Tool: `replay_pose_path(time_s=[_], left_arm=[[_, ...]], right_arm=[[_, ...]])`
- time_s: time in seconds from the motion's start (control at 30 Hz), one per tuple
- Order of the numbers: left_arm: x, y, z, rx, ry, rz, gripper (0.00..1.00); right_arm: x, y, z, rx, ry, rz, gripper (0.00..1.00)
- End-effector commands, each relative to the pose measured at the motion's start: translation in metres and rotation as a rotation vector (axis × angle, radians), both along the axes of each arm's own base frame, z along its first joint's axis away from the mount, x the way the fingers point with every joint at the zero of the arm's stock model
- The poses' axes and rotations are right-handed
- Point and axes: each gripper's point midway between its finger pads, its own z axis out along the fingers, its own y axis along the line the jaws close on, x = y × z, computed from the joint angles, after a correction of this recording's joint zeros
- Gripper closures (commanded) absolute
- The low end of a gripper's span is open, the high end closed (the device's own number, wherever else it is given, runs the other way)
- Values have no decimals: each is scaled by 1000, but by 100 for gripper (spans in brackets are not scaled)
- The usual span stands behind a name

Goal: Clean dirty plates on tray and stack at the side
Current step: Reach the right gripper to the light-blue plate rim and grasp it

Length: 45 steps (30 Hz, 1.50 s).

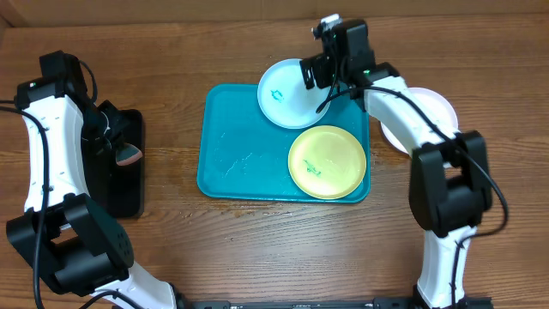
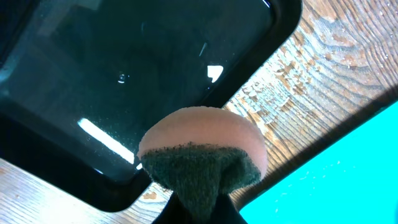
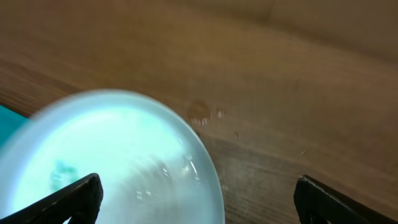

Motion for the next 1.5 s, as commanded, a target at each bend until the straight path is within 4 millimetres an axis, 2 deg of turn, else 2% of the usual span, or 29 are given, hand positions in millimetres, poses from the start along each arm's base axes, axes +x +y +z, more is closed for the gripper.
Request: replay_pose_path(time_s=[0.0,0.1,0.23,0.27,0.37,0.63,0.83,1.03,1.27,1.37,1.47], left_arm=[[5,-5,6,-21,-30,-26,96],[5,-5,6,-20,-30,-26,96],[5,-5,6,-20,-31,-26,96],[5,-5,6,-20,-31,-26,96],[5,-5,6,-20,-31,-26,96],[5,-5,6,-20,-31,-26,96],[5,-5,6,-20,-31,-26,96],[5,-6,6,-25,-33,-27,96],[2,-8,6,-36,-22,-29,96],[3,-10,6,-45,-24,-41,96],[9,-17,7,-83,-56,-49,96]], right_arm=[[7,1,-10,-13,-10,7,3],[6,2,-21,-13,9,12,12],[4,1,-33,-22,35,12,17],[4,1,-34,-22,36,12,20],[2,0,-36,-25,48,12,39],[-8,-3,-52,-43,104,12,38],[-12,2,-54,-22,122,30,42],[-16,1,-70,-31,158,32,41],[-18,4,-68,-8,177,12,42],[-13,9,-63,48,163,-16,49],[-11,13,-58,102,178,-52,50]])
